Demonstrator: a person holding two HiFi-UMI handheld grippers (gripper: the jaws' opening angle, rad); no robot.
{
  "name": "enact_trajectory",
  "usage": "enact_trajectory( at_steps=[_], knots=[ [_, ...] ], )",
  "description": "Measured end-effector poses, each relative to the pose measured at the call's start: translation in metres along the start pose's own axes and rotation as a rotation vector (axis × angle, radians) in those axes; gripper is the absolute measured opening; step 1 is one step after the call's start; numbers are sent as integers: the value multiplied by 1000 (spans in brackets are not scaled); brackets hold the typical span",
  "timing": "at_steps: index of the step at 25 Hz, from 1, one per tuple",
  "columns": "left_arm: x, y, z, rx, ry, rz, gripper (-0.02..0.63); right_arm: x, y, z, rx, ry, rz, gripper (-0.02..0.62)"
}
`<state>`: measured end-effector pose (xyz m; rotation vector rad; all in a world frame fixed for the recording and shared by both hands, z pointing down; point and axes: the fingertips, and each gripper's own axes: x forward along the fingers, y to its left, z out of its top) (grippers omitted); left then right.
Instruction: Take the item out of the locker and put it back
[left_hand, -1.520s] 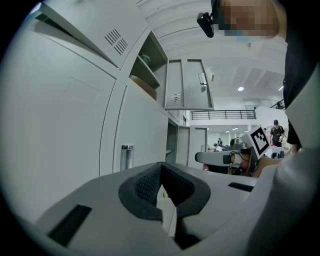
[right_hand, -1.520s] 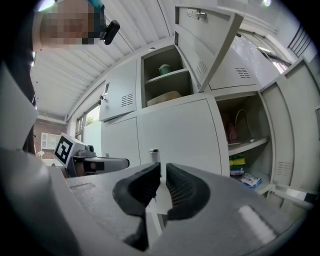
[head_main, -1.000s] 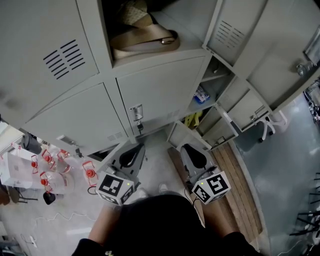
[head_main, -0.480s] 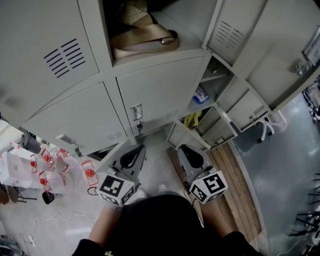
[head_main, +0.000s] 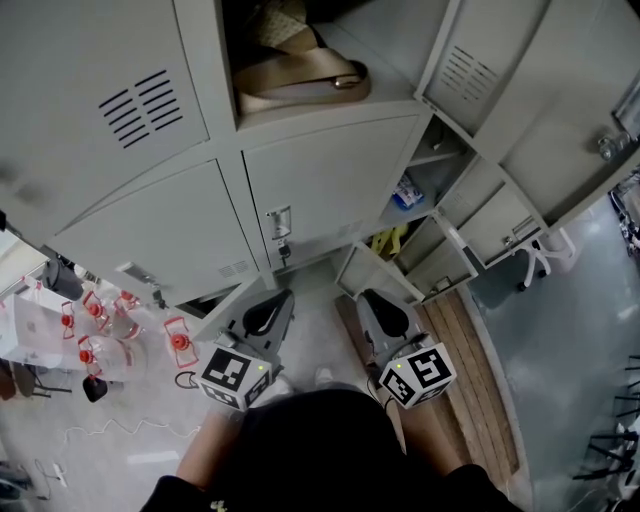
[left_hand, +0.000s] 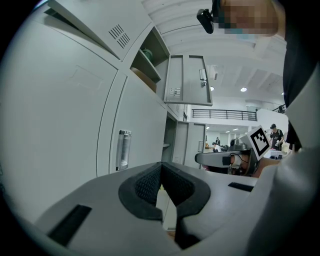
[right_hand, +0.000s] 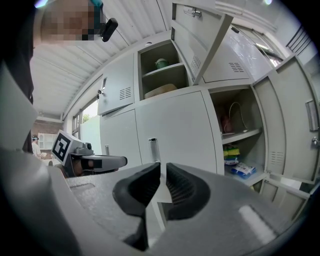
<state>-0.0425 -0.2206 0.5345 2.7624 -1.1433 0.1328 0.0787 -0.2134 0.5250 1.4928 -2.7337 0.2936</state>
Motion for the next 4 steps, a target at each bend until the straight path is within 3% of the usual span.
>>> enact_trajectory(
  at_steps=[4],
  knots=[
    [-3, 4, -4, -14, 11, 22, 12, 0, 1, -1, 4, 2, 2, 31]
  ],
)
